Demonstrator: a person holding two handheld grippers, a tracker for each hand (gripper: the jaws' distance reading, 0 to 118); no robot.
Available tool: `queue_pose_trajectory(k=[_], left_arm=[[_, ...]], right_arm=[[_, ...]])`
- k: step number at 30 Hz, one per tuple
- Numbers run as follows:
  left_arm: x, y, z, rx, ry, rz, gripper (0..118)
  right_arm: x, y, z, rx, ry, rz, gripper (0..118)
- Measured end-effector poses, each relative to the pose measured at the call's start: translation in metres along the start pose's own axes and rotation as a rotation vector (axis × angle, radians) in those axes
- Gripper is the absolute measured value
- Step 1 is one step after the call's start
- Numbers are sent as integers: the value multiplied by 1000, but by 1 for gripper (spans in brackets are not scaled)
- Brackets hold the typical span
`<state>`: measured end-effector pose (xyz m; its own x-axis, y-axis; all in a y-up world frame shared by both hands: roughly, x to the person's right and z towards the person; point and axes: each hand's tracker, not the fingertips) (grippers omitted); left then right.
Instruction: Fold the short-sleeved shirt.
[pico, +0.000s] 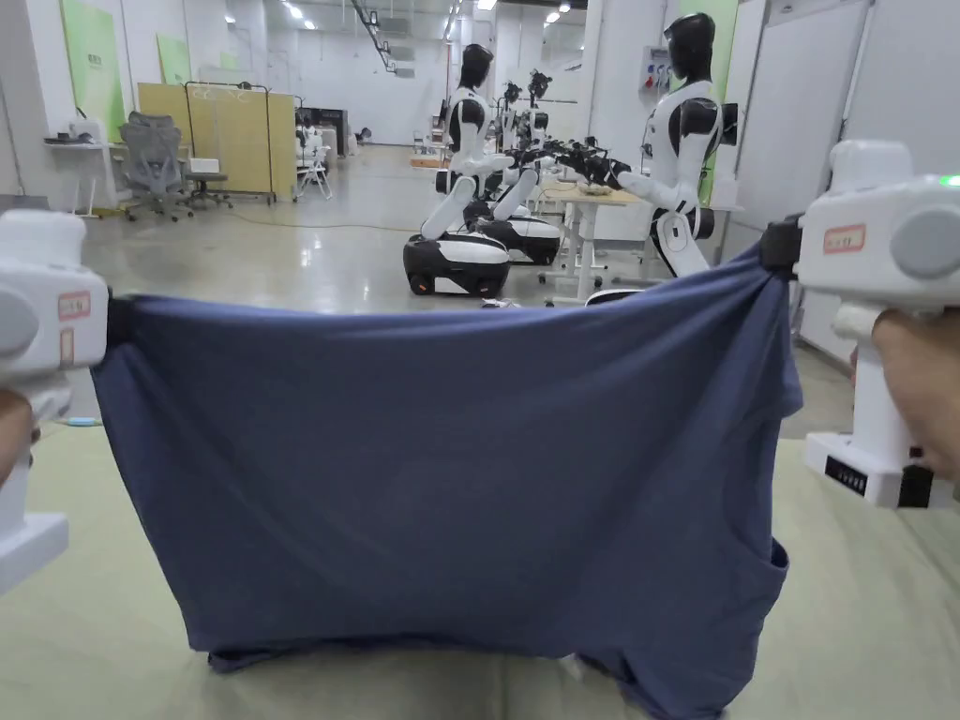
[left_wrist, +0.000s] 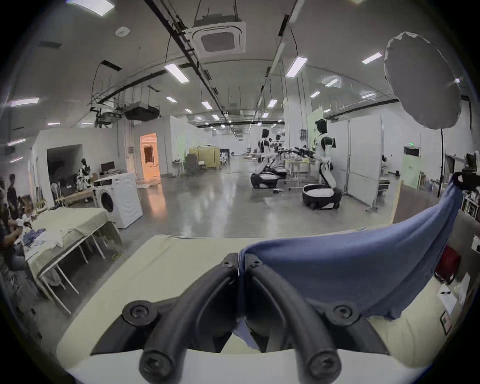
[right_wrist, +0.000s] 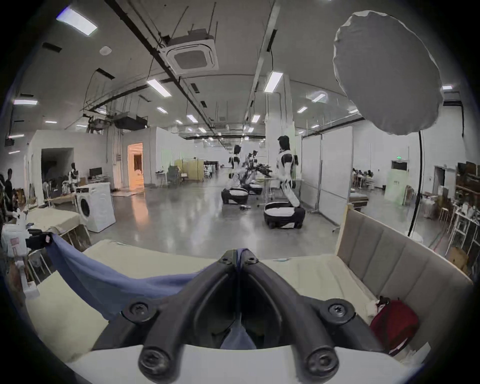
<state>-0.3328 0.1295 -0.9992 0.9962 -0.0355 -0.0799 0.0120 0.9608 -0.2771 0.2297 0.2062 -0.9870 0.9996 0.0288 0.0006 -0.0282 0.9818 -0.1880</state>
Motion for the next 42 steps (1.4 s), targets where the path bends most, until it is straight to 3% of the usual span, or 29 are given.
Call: queue_pose_trajectory(k=[2, 6, 12, 19, 26, 27, 28, 29, 30, 31, 34, 36, 38, 40, 41, 42], left_arm=[[3, -14, 12, -2, -18, 6, 1], [7, -49, 67, 14, -87, 26, 0], [-2, -123, 172, -73, -137, 67, 0], [-5, -270, 265, -279, -140, 59, 0], [-6, -375, 285, -481, -70, 43, 2], [-4, -377, 287, -483, -68, 31, 7], [-2, -378, 290, -482, -57, 21, 21], [0, -374, 294, -475, -28, -7, 69], [6, -367, 300, -465, -1, -50, 107], [12, -358, 309, -440, -8, -81, 118], [41, -326, 342, -242, -39, -96, 118], [66, -310, 362, -90, -66, -101, 118], [86, -304, 376, 47, -58, -91, 118], [102, -303, 383, 46, -54, -99, 117], [108, -303, 384, 40, -55, -101, 109], [104, -309, 378, 3, -84, -102, 109]], right_arm=[[8, -9, -1, 0, 12, -2, 5], [20, -35, 53, 2, 107, -94, 6], [36, -105, 155, -51, 121, -49, 6], [34, -273, 248, -333, 114, 29, 6], [20, -432, 271, -610, 65, 18, 6], [20, -442, 272, -614, 71, 5, 8], [20, -445, 273, -611, 75, -11, 17], [15, -439, 283, -599, 71, -16, 45], [13, -431, 288, -567, 59, -26, 71], [9, -420, 295, -513, 18, -32, 89], [-9, -380, 324, -268, 114, -126, 90], [-32, -361, 339, -131, 142, -84, 90], [-58, -341, 359, -51, 105, -19, 90], [-75, -336, 369, 1, 94, 20, 90], [-79, -338, 368, 19, 97, 34, 81], [-85, -337, 371, 15, 107, 53, 81]])
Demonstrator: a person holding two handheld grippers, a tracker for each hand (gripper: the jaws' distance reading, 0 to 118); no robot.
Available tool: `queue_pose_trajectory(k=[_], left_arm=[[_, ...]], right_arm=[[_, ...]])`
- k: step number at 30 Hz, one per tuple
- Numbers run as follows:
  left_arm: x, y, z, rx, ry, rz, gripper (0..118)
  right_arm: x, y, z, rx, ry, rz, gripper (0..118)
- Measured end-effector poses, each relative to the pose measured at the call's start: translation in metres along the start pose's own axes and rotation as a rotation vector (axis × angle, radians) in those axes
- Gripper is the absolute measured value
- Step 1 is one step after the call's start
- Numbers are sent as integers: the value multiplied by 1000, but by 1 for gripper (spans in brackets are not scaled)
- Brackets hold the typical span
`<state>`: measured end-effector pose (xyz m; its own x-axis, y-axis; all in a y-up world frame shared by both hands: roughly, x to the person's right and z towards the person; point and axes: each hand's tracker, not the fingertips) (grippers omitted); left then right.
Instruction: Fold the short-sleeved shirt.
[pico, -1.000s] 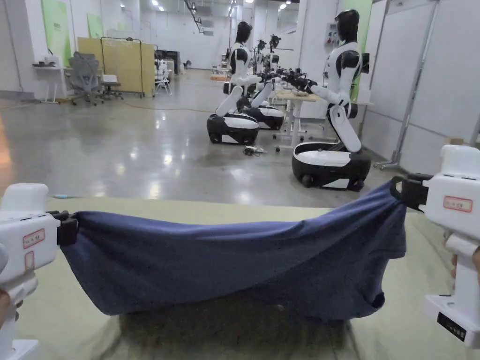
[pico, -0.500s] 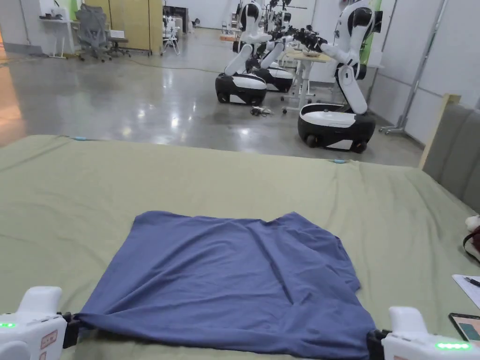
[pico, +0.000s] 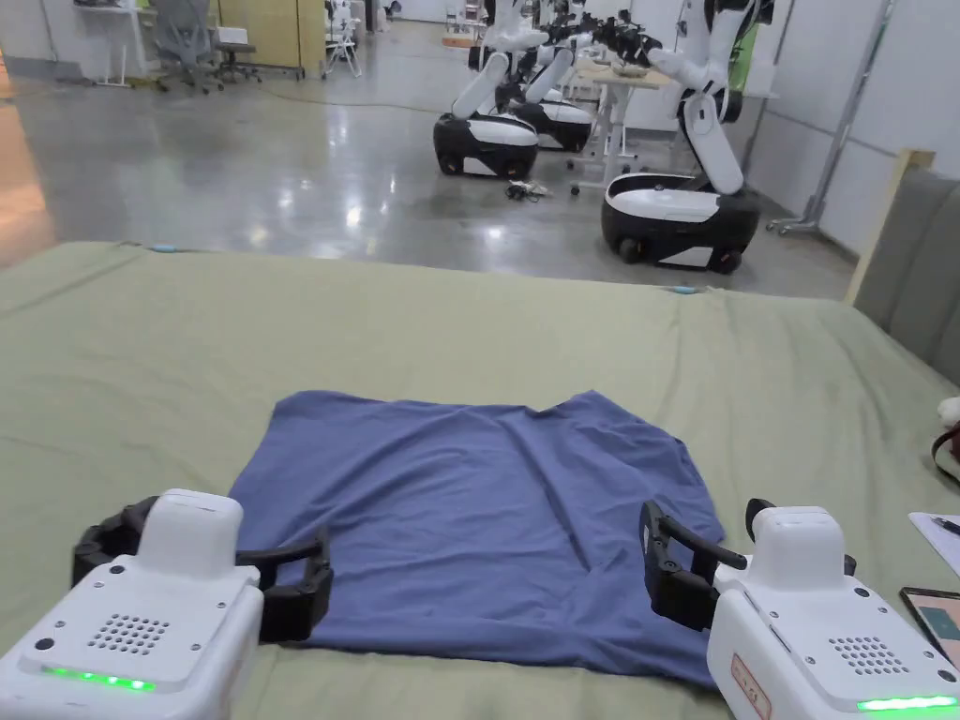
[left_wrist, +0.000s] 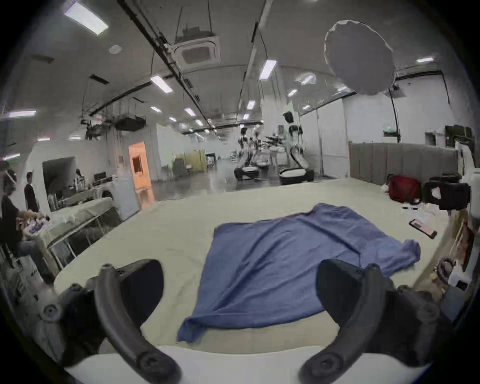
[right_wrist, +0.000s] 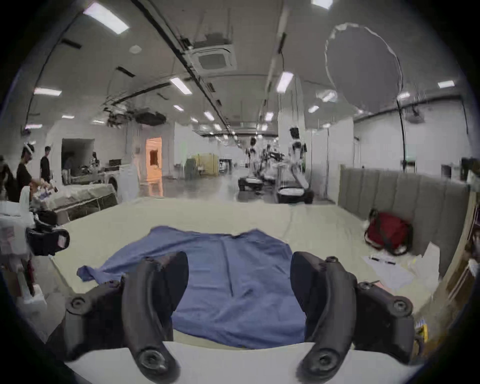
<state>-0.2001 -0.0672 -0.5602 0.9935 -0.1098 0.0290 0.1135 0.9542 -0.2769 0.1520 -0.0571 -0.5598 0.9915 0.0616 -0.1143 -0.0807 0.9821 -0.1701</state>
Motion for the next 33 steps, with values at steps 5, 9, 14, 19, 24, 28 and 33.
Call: queue_pose_trajectory(k=[5, 9, 14, 19, 24, 28, 33], left_arm=[[-16, -18, 0, -34, 2, -16, 7], [-58, -42, -1, -194, 53, -5, 7], [-85, -77, -12, -350, 27, -5, 34], [-100, -103, -52, -411, 42, 0, 116], [-112, -98, -91, -460, 7, 25, 113], [-112, -100, -117, -520, -38, -9, 52], [-100, -96, -120, -509, -53, -39, 11]], right_arm=[[-17, 5, 3, 6, -16, 57, 4], [-10, 2, -2, -29, 8, 40, 4], [2, -9, -17, -94, -12, 5, 4], [15, -33, -42, -178, -39, -13, 4], [29, -45, -51, -247, -85, -13, 4], [44, -53, -57, -299, -130, -21, 4], [67, -62, -58, -362, -207, -13, 4]])
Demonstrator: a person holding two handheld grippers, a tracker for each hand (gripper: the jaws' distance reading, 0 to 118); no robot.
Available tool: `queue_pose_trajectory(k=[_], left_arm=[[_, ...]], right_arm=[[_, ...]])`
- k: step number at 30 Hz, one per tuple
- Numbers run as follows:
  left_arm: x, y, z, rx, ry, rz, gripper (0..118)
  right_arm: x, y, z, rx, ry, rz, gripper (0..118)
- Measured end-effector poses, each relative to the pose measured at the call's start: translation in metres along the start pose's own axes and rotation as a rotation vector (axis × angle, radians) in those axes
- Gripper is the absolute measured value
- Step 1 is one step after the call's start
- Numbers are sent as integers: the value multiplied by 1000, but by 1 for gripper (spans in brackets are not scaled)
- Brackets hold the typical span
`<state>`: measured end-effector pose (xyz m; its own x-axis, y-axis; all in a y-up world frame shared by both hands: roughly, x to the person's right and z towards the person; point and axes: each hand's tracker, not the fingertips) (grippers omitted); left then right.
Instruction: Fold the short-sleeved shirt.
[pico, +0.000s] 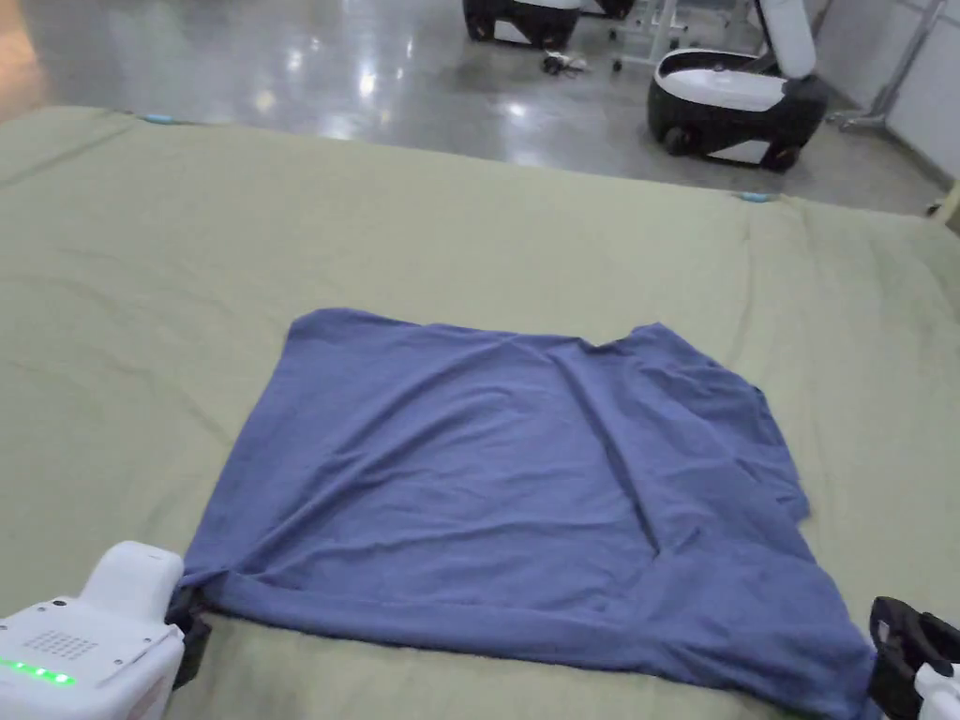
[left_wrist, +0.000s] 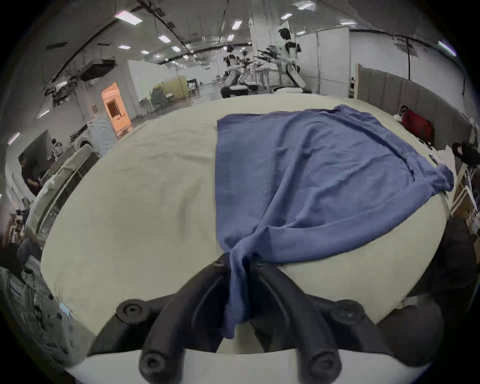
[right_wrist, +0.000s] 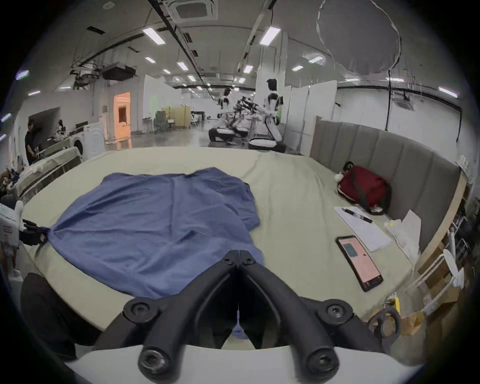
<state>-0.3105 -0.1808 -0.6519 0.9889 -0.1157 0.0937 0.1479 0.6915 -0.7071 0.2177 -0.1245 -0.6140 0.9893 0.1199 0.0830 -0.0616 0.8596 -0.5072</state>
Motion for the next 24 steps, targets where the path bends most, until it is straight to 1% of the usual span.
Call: queue_pose_trajectory(k=[2, 3, 4, 5, 7, 8, 11, 13, 14, 15, 16, 18, 20, 22, 24], left_arm=[[0, 2, 5, -4, 8, 9, 10], [6, 5, 14, 4, 18, -2, 10], [8, 7, 20, 15, 16, 8, 10], [9, 9, 26, 24, 15, 14, 10], [6, 15, 31, 26, 2, 19, 10], [6, 17, 33, 26, 1, 18, 10], [6, 20, 33, 33, 1, 2, 10], [6, 20, 31, 24, 12, 1, 10], [6, 20, 31, 22, 16, -2, 10], [8, 20, 30, 21, 23, -8, 10], [9, 20, 28, 12, 26, -16, 10], [8, 21, 25, -30, 34, -36, 10], [5, 23, 26, -38, 48, -63, 10], [-2, 33, 34, -48, 53, -69, 10], [-3, 47, 46, 0, 75, -69, 10]], right_arm=[[11, -4, -2, -18, -23, -21, 6], [16, -7, -3, -42, -12, -33, 7], [21, -9, -6, -79, 9, -44, 11], [25, -12, -9, -99, 41, -55, 33], [25, -13, -10, -125, 70, -64, 85], [25, -16, -14, -126, 73, -61, 95], [23, -29, -28, -172, 71, -69, 95], [21, -37, -34, -211, 111, -93, 93], [19, -42, -37, -225, 148, -107, 69], [18, -45, -38, -222, 169, -125, 37], [18, -46, -40, -226, 174, -142, 13], [21, -44, -41, -226, 139, -165, 11], [30, -36, -36, -183, 162, -229, 10], [37, -26, -27, -131, 147, -215, 10], [43, -7, -18, -71, 152, -219, 10]])
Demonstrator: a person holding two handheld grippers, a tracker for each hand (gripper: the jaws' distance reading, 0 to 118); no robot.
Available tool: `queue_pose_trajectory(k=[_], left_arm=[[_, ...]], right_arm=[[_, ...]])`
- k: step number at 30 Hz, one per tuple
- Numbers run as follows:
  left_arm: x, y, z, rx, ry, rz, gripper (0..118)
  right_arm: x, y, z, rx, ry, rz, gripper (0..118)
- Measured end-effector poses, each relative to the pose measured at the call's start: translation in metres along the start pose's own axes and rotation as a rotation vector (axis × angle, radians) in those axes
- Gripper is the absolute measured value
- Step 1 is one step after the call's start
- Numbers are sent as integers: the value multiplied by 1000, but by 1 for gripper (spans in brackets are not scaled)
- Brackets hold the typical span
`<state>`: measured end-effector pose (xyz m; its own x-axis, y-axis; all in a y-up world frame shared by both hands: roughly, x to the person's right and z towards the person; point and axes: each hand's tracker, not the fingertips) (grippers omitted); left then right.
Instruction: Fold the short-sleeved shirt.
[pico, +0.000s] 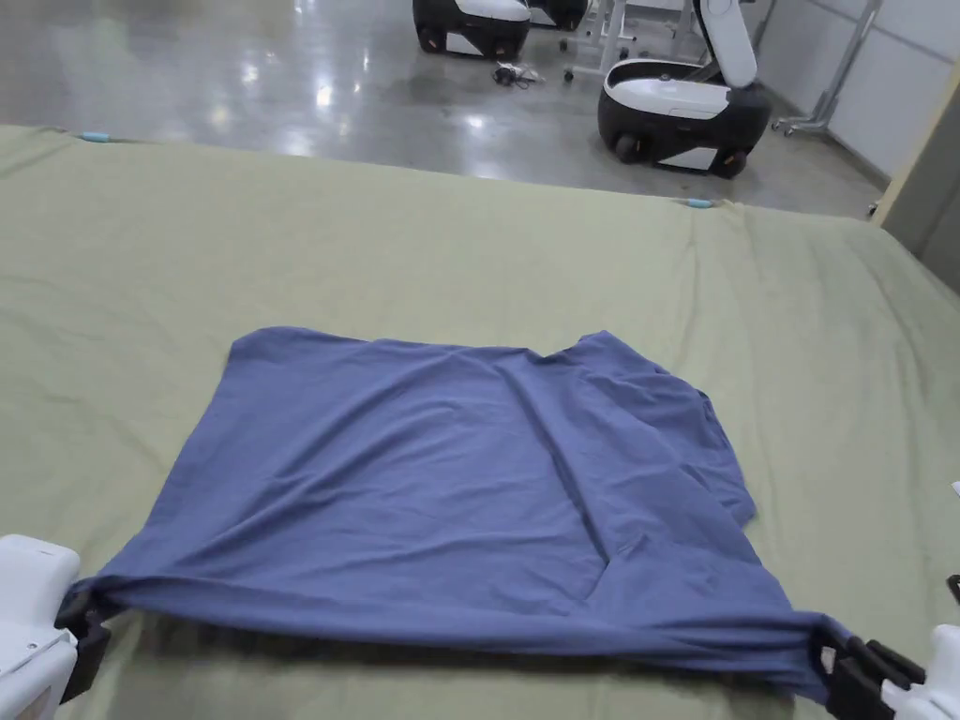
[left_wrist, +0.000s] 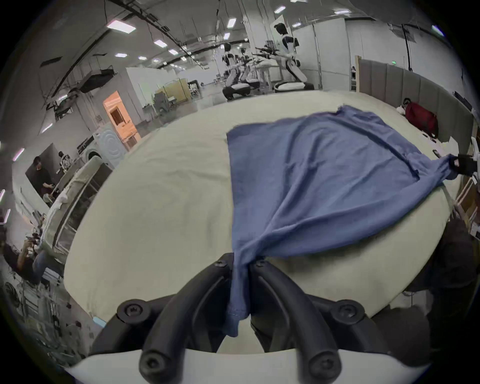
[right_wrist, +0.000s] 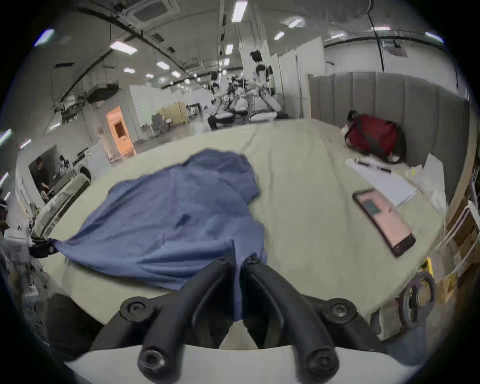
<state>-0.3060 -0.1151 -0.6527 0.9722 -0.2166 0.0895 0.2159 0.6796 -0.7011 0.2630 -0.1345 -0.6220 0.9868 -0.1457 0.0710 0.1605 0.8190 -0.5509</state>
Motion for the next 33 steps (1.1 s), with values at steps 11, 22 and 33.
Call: queue_pose_trajectory(k=[11, 22, 33], left_arm=[[-20, 139, -72, -61, 38, -20, 10], [5, 169, -202, -345, 51, -54, 10], [16, 99, -26, 340, 74, 161, 117]], right_arm=[[-35, 152, -84, 18, -31, 142, 10], [-27, 148, -230, -246, -116, 146, 10], [-39, 98, -62, 293, 37, 239, 84]])
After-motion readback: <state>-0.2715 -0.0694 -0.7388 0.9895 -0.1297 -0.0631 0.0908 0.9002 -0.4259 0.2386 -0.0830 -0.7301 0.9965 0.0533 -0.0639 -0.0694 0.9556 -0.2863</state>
